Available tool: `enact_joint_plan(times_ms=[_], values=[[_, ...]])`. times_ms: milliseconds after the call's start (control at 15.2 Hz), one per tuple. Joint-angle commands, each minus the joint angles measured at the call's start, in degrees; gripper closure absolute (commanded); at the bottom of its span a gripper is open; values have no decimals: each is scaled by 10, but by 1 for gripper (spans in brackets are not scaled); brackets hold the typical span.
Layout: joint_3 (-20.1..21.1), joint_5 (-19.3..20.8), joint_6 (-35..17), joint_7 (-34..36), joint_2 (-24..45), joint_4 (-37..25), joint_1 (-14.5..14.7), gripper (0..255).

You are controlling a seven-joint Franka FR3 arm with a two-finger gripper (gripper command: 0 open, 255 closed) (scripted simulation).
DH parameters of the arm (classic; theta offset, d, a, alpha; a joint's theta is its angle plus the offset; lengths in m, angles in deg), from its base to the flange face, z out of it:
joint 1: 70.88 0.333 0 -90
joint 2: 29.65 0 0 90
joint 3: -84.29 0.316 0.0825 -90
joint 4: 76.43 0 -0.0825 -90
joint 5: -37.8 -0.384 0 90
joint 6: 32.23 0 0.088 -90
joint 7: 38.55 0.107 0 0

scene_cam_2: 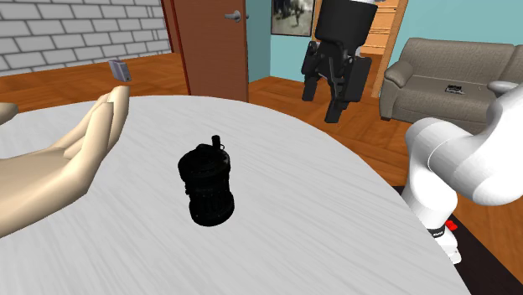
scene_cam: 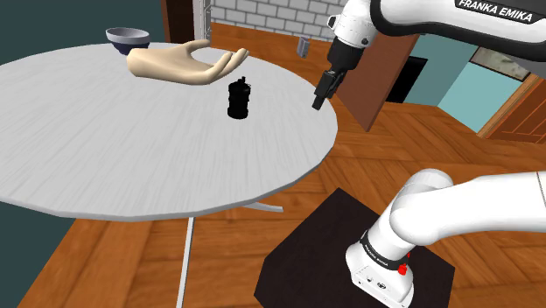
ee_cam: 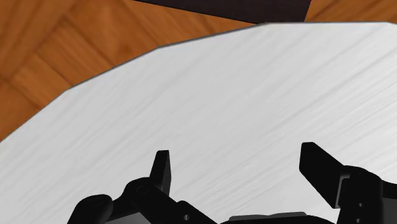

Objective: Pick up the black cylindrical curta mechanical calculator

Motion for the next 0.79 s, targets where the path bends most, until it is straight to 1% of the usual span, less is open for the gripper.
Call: enact_joint_plan(times_ms=[0, 396, 726], values=[[0, 0, 0, 0, 0, 0, 0, 0], [39, -12, 9, 24, 142, -126, 13, 0], [71, -10, 33, 48, 262, -250, 22, 0]])
